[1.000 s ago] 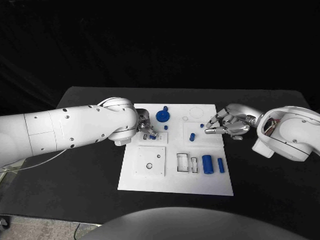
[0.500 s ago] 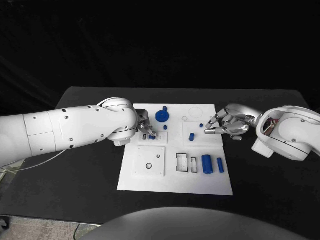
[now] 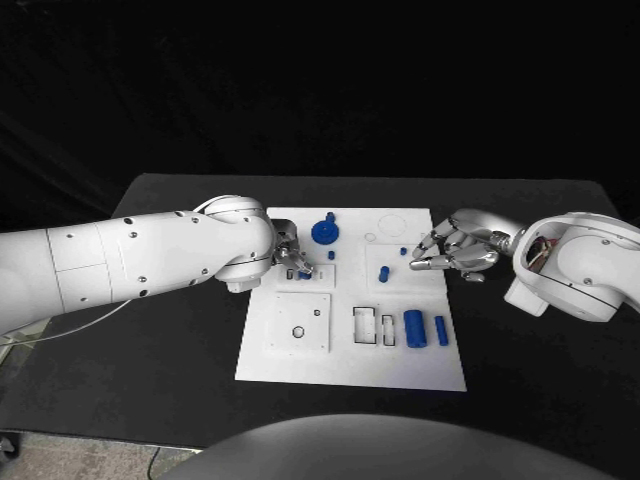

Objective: Assemble the parts on the task board

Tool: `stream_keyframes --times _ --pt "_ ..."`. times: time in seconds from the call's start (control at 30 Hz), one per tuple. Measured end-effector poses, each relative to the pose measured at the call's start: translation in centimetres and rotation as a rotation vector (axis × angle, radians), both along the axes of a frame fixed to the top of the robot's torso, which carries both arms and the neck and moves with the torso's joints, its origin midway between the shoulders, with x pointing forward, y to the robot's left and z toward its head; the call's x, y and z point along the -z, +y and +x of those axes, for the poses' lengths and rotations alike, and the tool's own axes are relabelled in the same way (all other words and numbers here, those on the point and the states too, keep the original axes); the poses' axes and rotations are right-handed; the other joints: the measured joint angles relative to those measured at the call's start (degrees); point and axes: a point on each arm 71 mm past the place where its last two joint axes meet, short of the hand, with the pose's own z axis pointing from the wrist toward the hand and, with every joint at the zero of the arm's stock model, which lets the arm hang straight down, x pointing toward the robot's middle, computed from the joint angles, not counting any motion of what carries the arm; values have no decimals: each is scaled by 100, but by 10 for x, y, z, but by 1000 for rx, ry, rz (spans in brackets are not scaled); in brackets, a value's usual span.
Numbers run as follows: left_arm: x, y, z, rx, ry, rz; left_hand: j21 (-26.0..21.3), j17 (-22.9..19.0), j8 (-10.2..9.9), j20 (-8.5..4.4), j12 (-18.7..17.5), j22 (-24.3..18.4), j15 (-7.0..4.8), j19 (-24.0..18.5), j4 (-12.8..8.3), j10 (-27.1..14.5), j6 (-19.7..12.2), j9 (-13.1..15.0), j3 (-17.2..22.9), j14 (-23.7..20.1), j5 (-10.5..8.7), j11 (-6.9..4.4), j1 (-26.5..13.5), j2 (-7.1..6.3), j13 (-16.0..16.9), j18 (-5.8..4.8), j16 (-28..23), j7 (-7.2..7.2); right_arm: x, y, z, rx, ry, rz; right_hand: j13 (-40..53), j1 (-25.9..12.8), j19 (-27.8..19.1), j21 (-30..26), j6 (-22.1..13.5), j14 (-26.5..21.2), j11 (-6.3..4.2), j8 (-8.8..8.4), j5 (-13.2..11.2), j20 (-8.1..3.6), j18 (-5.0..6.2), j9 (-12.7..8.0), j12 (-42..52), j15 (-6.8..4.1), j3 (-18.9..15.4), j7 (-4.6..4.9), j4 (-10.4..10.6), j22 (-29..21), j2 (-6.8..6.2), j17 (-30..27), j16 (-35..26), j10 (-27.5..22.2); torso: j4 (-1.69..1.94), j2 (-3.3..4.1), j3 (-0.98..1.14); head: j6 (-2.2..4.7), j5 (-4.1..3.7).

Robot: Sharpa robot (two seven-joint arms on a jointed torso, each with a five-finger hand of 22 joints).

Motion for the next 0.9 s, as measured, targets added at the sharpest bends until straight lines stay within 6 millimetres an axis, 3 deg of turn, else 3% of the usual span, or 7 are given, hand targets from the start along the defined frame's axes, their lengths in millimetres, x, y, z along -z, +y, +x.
stream_keyframes --times 0.1,0.4,0.57,0.9 --pt "0 0 0 1 3 3 -29 0 -41 0 0 0 0 0 104 0 0 27 -71 0 -461 0 -164 14 0 0 0 -3 0 0 0 0 1 -1 0 0 0 -27 0 0 0 0 0 0 0 -6 -2 0 -15 0 -15 0 0 0 0 0 -1 1 -1 0 2" --pt "2 0 0 2 9 8 -56 -1 -177 21 0 0 0 -20 579 0 61 45 -546 0 -1388 0 -671 25 0 -1 0 17 1 0 0 -1 4 -2 -1 0 -42 -67 0 -21 0 0 24 0 1 -6 -3 21 -15 0 -15 -1 0 -22 -22 0 -1 2 -2 0 7" --pt "2 0 1 1 10 8 -56 -1 -249 34 0 -1 0 -34 807 0 66 53 -779 0 -1613 0 -814 49 0 0 0 17 1 0 0 -1 5 -3 -4 0 -42 -67 0 -21 20 0 23 0 0 -5 -3 21 -15 0 -15 -1 0 -22 -22 -20 -1 2 -1 0 -3" --pt "2 0 1 -2 12 6 -89 -1 -311 41 0 -1 0 -41 793 1 52 69 -906 0 -1665 42 -869 61 0 0 0 52 1 0 0 -3 8 -5 3 31 -42 -109 0 -21 20 0 45 0 1 -11 -24 21 -14 0 -47 -2 31 -33 -45 -20 -1 2 -2 0 2"
